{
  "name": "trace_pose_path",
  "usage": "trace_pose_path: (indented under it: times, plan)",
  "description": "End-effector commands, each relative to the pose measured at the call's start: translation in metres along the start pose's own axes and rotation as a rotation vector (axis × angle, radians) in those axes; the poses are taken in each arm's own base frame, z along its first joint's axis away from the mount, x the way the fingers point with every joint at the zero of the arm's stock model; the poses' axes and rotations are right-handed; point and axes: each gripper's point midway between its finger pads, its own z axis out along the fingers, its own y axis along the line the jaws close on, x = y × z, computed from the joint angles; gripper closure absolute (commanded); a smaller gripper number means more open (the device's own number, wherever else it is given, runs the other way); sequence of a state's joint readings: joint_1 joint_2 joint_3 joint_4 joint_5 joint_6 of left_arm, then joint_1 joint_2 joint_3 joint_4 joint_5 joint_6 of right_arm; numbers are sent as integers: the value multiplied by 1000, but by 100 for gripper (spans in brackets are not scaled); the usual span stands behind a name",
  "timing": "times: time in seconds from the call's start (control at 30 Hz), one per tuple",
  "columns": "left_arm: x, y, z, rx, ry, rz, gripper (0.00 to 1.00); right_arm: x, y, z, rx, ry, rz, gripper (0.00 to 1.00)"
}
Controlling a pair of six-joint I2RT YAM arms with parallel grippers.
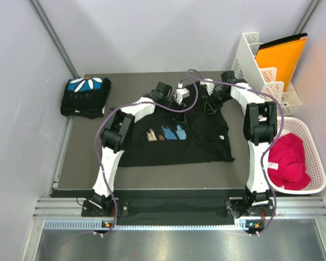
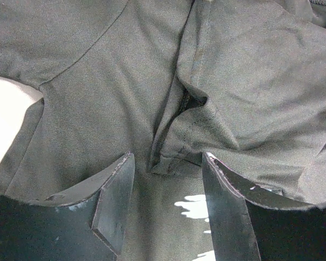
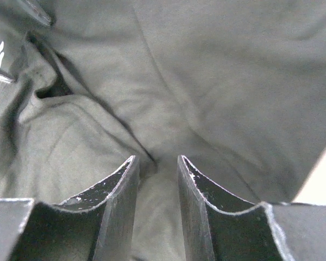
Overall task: Fold and stack the t-shirts
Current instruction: Fold the tshirt
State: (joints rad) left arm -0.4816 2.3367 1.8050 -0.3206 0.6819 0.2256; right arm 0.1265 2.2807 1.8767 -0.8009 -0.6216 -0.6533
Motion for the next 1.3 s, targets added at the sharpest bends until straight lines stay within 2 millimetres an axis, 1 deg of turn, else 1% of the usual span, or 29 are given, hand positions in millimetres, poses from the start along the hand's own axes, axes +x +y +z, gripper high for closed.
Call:
trace_pose_path:
  times: [0.0,0.13,0.17,0.37,0.53,0.6,0.63,0.7,0.73,0.77,0.83,1.0,1.03,1.27]
  plan:
    - [-19,4,-4,-22,-35,58,42,-11,13,4,-20,-20,-51,65]
    - [-16,4,-1,-22,-30,56,43,-11,14,5,-21,-19,-52,66]
    - [-15,5,0,-25,-27,54,46,-10,13,5,-19,-15,-49,67]
    - [-12,6,4,-31,-19,61,54,-9,15,7,-24,-14,-51,70]
    - [-11,3,5,-26,-12,68,54,-10,16,7,-26,-17,-52,72]
    - [-9,2,7,-20,-9,65,56,-10,16,7,-24,-17,-55,73]
    - [-8,2,7,-18,-7,65,59,-10,15,7,-23,-16,-55,73]
    - [-7,0,10,-14,-4,68,74,-9,15,9,-20,-11,-58,74]
    - [-6,1,11,-14,-3,66,84,-10,15,9,-17,-12,-61,75]
    - [-7,0,13,-14,-2,69,90,-10,14,8,-12,-9,-60,77]
    - [-6,-1,15,-13,-2,71,100,-10,15,7,-13,-9,-61,78]
    - [-11,-5,16,-16,-5,87,100,-11,15,6,-3,-10,-69,85]
    - [-9,-5,17,-15,-1,86,100,-12,14,5,-1,-13,-68,88]
    - [-8,-5,13,-27,8,93,100,-19,15,6,14,-24,-82,98]
